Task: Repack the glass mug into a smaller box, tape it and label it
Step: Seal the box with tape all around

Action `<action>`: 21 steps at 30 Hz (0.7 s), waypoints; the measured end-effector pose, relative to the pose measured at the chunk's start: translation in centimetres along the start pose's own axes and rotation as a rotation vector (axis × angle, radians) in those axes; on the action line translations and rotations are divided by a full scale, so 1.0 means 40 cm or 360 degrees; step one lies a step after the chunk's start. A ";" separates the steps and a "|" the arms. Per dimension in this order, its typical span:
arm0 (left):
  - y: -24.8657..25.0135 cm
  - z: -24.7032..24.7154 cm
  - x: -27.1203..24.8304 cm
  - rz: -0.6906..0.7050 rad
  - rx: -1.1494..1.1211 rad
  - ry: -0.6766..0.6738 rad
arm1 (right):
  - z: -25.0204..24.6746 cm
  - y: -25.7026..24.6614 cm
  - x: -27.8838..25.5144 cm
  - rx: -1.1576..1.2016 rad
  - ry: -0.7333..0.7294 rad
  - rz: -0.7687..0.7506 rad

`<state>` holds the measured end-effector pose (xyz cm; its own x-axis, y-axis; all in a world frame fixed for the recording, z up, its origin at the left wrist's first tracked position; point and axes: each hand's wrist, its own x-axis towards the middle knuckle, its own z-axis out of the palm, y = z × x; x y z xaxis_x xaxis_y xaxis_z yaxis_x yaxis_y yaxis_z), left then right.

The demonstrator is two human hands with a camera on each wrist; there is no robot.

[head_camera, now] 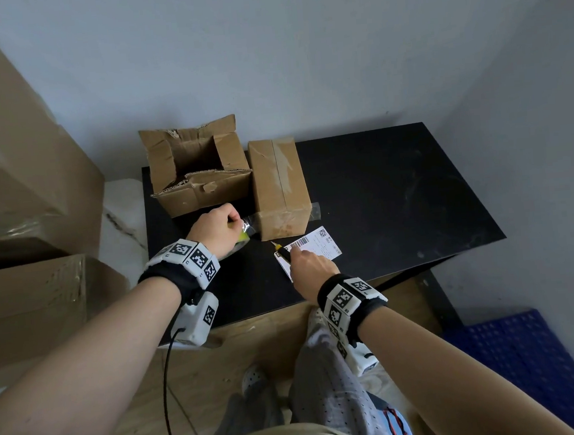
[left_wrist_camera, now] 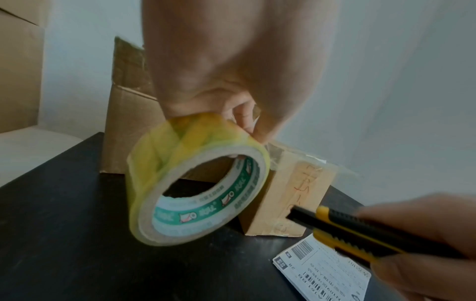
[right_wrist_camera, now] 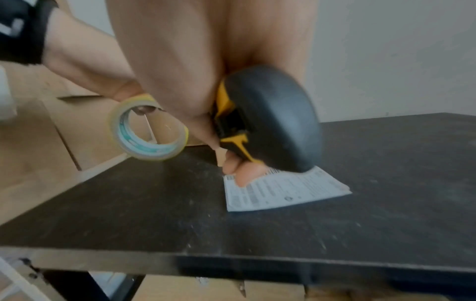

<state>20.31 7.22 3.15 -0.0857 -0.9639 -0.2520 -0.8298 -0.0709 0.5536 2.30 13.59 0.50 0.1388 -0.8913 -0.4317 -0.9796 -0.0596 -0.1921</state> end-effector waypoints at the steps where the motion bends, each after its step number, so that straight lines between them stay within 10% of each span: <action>1: 0.000 0.000 -0.004 0.0002 -0.0021 -0.0018 | 0.016 0.010 0.000 -0.0031 0.0008 0.0004; 21: 0.014 0.017 -0.008 -0.0067 -0.0136 -0.0090 | 0.111 0.073 0.077 -0.0077 0.0094 -0.0152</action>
<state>19.49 7.68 3.00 -0.0847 -0.9438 -0.3196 -0.7834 -0.1351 0.6066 0.51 12.66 -5.31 0.2244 -0.9055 -0.3602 -0.9683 -0.1657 -0.1867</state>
